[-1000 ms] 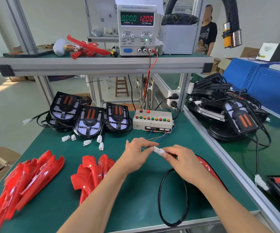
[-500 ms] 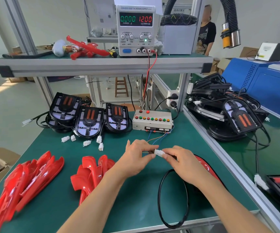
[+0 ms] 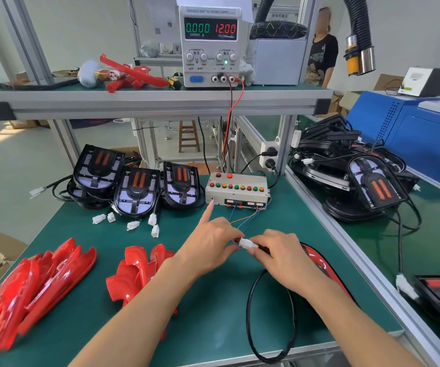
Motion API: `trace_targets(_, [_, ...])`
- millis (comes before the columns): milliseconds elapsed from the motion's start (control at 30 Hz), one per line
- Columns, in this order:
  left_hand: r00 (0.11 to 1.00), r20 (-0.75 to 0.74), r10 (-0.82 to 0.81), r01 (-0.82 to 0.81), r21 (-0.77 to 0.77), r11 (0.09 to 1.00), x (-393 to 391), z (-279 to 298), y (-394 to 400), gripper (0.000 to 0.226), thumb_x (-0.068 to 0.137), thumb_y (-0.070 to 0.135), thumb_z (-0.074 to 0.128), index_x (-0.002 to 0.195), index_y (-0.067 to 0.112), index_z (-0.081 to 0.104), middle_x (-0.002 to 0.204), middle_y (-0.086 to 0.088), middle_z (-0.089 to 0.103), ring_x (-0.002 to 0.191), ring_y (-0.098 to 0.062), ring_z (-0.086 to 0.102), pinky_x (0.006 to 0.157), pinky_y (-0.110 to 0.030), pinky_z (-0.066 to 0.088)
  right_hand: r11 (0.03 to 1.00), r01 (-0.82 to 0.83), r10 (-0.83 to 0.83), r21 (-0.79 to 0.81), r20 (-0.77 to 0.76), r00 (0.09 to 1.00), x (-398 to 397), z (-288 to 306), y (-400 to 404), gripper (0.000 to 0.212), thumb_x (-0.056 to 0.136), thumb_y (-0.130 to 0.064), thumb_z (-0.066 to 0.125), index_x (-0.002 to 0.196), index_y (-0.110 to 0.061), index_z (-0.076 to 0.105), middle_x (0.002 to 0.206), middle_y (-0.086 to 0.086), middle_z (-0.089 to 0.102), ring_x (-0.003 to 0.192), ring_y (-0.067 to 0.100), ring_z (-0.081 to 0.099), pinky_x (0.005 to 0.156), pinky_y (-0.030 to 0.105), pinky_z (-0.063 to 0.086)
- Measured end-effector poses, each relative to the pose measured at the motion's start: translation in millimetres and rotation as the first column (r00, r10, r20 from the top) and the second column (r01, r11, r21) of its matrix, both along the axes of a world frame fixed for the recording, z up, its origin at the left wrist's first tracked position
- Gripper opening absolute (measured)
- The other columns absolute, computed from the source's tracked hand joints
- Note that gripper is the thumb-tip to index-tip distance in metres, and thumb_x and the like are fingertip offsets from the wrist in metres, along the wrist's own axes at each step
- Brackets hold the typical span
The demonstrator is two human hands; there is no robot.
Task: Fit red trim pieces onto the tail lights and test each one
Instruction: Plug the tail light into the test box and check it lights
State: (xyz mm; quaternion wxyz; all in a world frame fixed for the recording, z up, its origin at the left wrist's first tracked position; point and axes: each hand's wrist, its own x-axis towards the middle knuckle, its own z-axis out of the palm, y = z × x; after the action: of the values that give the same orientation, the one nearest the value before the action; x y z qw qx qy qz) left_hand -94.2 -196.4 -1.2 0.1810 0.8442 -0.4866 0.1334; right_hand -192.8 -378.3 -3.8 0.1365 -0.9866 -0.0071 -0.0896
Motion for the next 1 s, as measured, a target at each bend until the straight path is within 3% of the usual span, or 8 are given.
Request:
trace_targets(67, [0.999, 0.038, -0.037, 0.031, 0.129, 0.991, 5, 7, -2, 0.019, 0.096, 0.029, 0.066, 0.109, 0.019, 0.075, 0.091, -0.003, 0.072, 0.099, -0.02, 0.062, 0.127, -0.04, 0.001, 0.993, -0.008, 0.008, -0.114, 0.007, 1.0, 2, 0, 0, 0.035, 0.107, -0.048, 0.04, 0.103, -0.027, 0.068, 0.084, -0.007, 0.053, 0.084, 0.019, 0.052, 0.072, 0.036, 0.03])
trace_targets(133, [0.996, 0.029, -0.083, 0.075, 0.21, 0.975, 7, 11, -5, 0.018, 0.096, 0.025, 0.064, 0.103, 0.013, 0.075, 0.088, -0.009, 0.071, 0.096, -0.027, 0.061, 0.124, -0.04, 0.017, 0.981, -0.021, 0.022, -0.195, 0.002, 1.0, 4, -1, 0, 0.041, 0.108, -0.05, 0.033, 0.109, -0.028, 0.068, 0.088, -0.006, 0.055, 0.089, 0.02, 0.054, 0.073, 0.035, 0.026])
trace_targets(200, [0.995, -0.014, -0.098, 0.098, 0.242, 0.965, 7, 11, -8, 0.017, 0.097, 0.021, 0.062, 0.094, 0.008, 0.073, 0.083, -0.014, 0.067, 0.091, -0.033, 0.058, 0.112, -0.043, 0.035, 0.968, -0.04, 0.039, -0.247, -0.008, 0.999, 5, -2, 1, 0.047, 0.108, -0.051, 0.027, 0.111, -0.028, 0.067, 0.091, -0.006, 0.056, 0.093, 0.02, 0.054, 0.074, 0.034, 0.022])
trace_targets(267, [0.994, -0.064, -0.089, 0.102, 0.236, 0.966, 7, 9, -9, 0.019, 0.098, 0.021, 0.061, 0.091, 0.006, 0.07, 0.083, -0.015, 0.062, 0.089, -0.033, 0.056, 0.098, -0.046, 0.044, 0.962, -0.055, 0.053, -0.269, -0.014, 0.998, 6, -3, 1, 0.05, 0.108, -0.051, 0.023, 0.113, -0.028, 0.067, 0.093, -0.006, 0.057, 0.094, 0.02, 0.053, 0.075, 0.034, 0.022])
trace_targets(433, [0.992, -0.057, -0.112, 0.12, 0.183, 0.976, 4, 5, -6, 0.019, 0.099, 0.02, 0.059, 0.091, 0.004, 0.066, 0.085, -0.012, 0.059, 0.089, -0.031, 0.056, 0.076, -0.037, 0.04, 0.959, -0.065, 0.064, -0.275, -0.014, 0.998, 6, -4, 2, 0.051, 0.109, -0.049, 0.021, 0.113, -0.026, 0.067, 0.091, -0.006, 0.054, 0.092, 0.019, 0.051, 0.08, 0.034, 0.027])
trace_targets(800, [0.986, -0.084, -0.141, 0.146, 0.057, 0.988, 0, 3, -2, 0.018, 0.098, 0.015, 0.062, 0.084, 0.003, 0.063, 0.081, -0.011, 0.057, 0.08, -0.03, 0.057, 0.073, -0.039, 0.043, 0.963, -0.064, 0.082, -0.262, 0.055, 0.995, 7, -12, 2, 0.046, 0.109, -0.047, 0.03, 0.106, -0.023, 0.069, 0.085, -0.007, 0.052, 0.087, 0.019, 0.051, 0.077, 0.032, 0.022])
trace_targets(1000, [0.987, -0.095, -0.126, 0.136, 0.1, 0.986, 3, -1, -3, 0.017, 0.098, 0.016, 0.061, 0.089, 0.003, 0.065, 0.087, -0.013, 0.061, 0.087, -0.03, 0.059, 0.078, -0.039, 0.045, 0.953, -0.051, 0.063, -0.298, 0.029, 0.998, 6, -10, 3, 0.049, 0.108, -0.051, 0.024, 0.104, -0.027, 0.067, 0.084, -0.009, 0.05, 0.087, 0.018, 0.051, 0.079, 0.035, 0.024])
